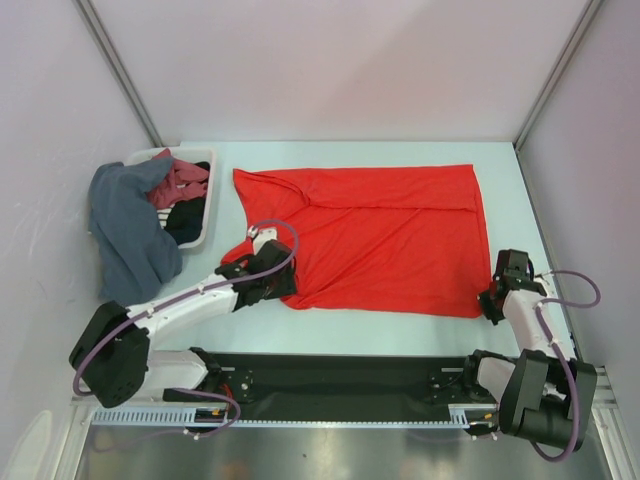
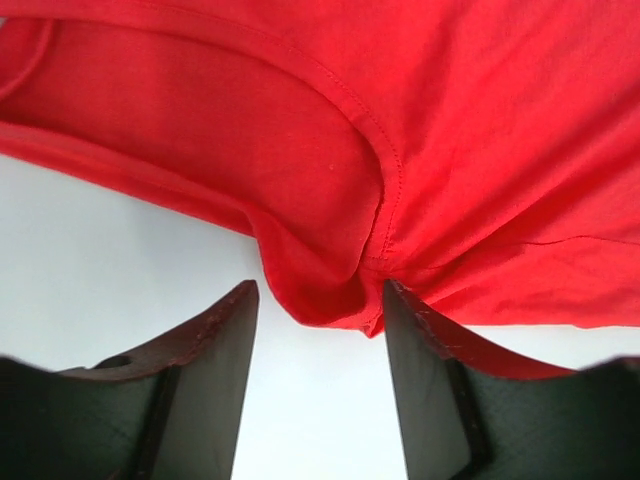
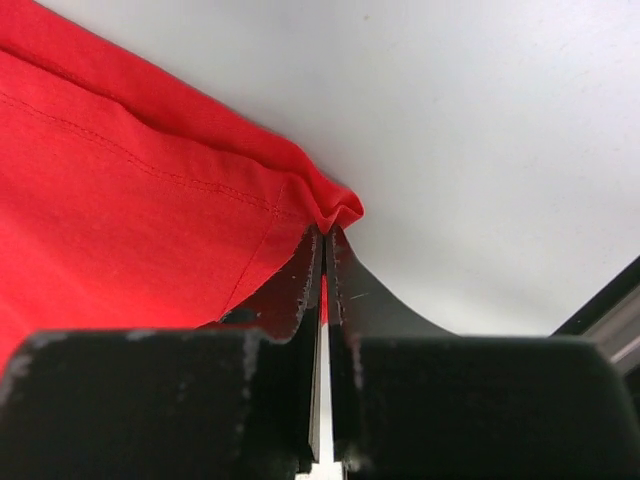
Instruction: Fold and stack the tank tops
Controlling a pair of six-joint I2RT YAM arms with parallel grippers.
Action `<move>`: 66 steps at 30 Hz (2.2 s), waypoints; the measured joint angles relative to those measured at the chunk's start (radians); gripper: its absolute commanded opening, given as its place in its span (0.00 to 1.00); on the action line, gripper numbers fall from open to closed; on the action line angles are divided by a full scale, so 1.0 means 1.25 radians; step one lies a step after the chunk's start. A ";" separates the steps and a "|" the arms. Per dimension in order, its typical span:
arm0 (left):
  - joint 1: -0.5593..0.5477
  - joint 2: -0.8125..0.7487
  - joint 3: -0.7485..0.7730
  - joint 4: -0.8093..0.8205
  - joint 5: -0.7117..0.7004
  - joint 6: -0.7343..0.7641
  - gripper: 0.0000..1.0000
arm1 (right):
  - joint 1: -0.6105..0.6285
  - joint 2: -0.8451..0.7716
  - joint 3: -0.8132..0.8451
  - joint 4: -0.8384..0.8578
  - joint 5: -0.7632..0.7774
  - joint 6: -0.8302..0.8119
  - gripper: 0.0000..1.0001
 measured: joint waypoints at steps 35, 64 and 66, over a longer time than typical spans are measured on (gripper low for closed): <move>-0.048 0.067 0.024 0.038 0.100 0.036 0.00 | -0.059 -0.048 0.018 -0.024 0.005 -0.029 0.00; -0.052 0.058 -0.012 0.019 0.099 0.009 0.38 | -0.069 -0.077 0.077 -0.056 0.001 -0.051 0.00; -0.061 0.042 -0.017 0.019 0.094 0.007 0.42 | -0.069 -0.077 0.077 -0.055 0.001 -0.056 0.00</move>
